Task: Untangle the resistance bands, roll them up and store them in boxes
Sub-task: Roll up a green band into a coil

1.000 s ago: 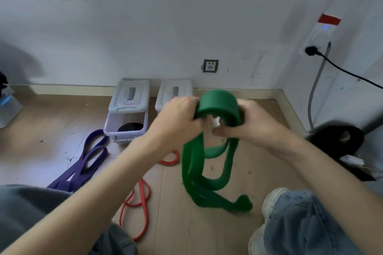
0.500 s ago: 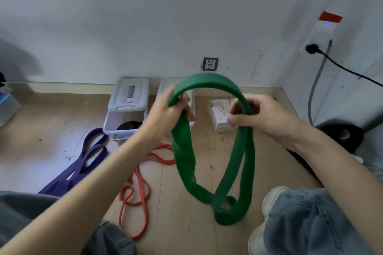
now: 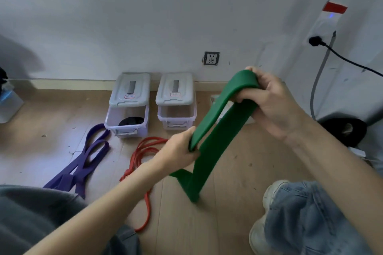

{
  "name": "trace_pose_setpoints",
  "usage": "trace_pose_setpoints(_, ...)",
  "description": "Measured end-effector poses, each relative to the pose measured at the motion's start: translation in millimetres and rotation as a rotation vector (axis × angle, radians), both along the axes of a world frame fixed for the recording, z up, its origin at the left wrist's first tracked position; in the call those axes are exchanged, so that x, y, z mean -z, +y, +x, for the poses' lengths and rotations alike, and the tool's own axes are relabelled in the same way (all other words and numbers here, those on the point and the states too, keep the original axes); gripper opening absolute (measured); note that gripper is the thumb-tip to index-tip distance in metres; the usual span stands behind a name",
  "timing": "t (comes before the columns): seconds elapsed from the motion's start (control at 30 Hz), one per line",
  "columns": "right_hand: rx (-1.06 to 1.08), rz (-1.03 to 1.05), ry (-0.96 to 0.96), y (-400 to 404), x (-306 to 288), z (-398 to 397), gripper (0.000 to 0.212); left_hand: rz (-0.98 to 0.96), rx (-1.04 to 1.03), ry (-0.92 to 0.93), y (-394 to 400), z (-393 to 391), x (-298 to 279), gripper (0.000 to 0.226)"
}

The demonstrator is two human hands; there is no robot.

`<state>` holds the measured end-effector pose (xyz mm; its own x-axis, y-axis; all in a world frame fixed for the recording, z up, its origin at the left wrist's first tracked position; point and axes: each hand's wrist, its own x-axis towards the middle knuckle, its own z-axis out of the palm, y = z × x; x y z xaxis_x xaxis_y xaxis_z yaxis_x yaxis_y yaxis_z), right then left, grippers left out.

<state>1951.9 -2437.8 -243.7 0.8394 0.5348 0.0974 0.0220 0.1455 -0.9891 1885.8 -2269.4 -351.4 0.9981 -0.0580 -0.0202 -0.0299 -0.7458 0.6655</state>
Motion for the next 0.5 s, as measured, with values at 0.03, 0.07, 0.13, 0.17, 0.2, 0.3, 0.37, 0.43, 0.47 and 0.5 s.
trace_pose_setpoints(0.03,-0.009,-0.178,-0.056,-4.5,2.4,3.7,0.018,0.012,-0.049,-0.013,5.9,1.8,2.0,0.014)
trace_pose_setpoints(0.07,-0.056,-0.413,-0.116,-9.5,4.6,7.0,0.01,-0.046,-0.115,-0.034,13.2,5.2,-2.3,0.009)
trace_pose_setpoints(0.13,-0.184,-0.786,-0.137,-16.3,10.9,8.6,0.021,-0.284,-0.198,-0.147,21.8,11.8,-30.0,0.012)
trace_pose_setpoints(0.17,-0.227,-0.841,-0.104,-16.5,14.5,6.3,0.034,-0.361,-0.173,-0.222,21.6,14.7,-47.3,0.014)
trace_pose_setpoints(0.2,-0.247,-0.801,-0.07,-14.1,17.2,3.3,0.048,-0.375,-0.113,-0.274,18.1,16.1,-62.8,0.012)
trace_pose_setpoints(0.3,-0.26,-0.584,-0.082,-2.5,22.3,-3.7,0.049,-0.131,0.033,-0.301,-2.1,12.7,-87.5,0.02)
trace_pose_setpoints(0.37,-0.218,-0.62,-0.177,3.5,22.1,-8.9,0.027,-0.138,0.027,-0.3,-6.0,12.9,-84.1,0.036)
trace_pose_setpoints(0.43,-0.145,-0.636,-0.274,7.0,21.7,-12.1,0.015,-0.135,0.031,-0.317,-5.8,13.1,-74.1,0.031)
trace_pose_setpoints(0.47,-0.118,-0.56,-0.276,8.7,19.8,-13.5,0.012,-0.135,0.037,-0.309,-3.8,12.7,-66.2,0.026)
trace_pose_setpoints(0.5,-0.106,-0.437,-0.246,9.9,15.9,-14.9,0.011,-0.156,0.03,-0.276,-1.5,13.0,-55.1,0.024)
